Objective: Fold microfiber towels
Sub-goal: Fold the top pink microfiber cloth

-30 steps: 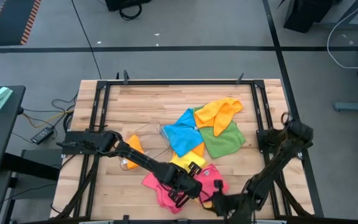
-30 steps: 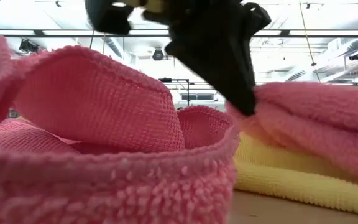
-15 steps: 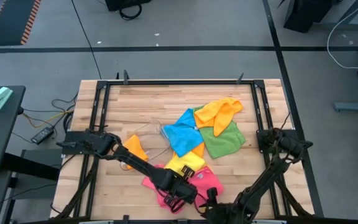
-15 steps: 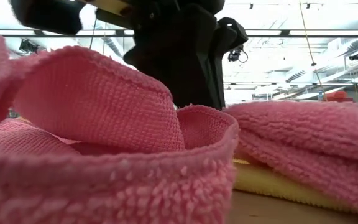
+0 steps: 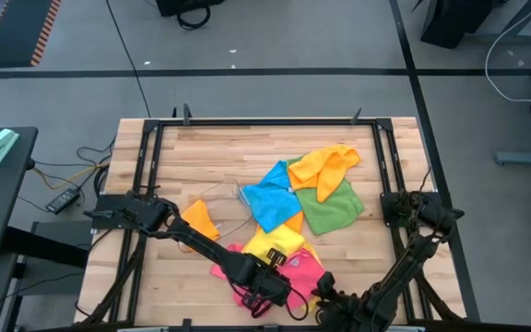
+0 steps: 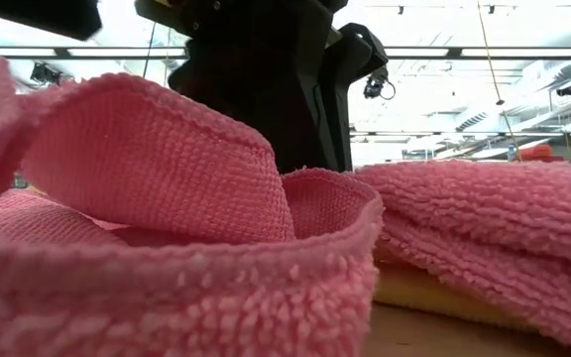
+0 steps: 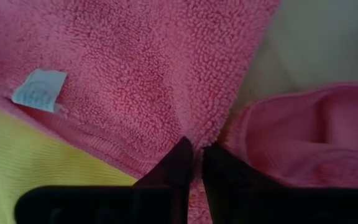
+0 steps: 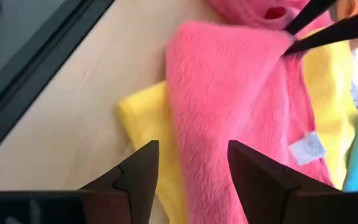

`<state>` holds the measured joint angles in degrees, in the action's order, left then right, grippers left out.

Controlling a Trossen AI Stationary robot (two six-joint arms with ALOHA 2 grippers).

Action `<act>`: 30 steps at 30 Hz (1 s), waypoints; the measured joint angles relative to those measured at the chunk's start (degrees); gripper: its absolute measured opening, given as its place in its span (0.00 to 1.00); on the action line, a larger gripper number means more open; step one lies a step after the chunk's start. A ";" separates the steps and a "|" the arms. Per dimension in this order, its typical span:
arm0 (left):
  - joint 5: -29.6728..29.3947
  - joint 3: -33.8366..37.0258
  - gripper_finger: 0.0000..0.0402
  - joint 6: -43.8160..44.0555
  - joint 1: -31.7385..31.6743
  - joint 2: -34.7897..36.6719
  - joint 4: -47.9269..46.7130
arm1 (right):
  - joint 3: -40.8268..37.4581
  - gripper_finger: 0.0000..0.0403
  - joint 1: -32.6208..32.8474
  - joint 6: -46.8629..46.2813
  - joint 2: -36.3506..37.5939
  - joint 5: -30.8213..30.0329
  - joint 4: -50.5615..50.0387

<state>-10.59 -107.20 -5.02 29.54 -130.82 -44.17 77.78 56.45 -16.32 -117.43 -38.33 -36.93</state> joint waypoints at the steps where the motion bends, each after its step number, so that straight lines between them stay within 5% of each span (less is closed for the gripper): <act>1: -0.04 0.00 0.09 0.02 0.00 0.00 -0.17 | 0.00 0.50 0.00 0.94 0.01 -0.01 0.12; 20: -3.92 0.07 0.11 2.56 -2.12 -2.56 -3.62 | -0.35 0.50 -1.44 11.25 0.11 0.00 -7.92; 30: -12.37 0.07 0.34 0.97 -1.64 -2.56 -4.51 | -3.12 0.46 -2.03 13.47 0.13 -0.26 -7.63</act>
<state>-22.96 -107.13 -4.05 27.90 -133.38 -48.69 74.66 54.42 -2.85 -117.30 -38.58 -44.56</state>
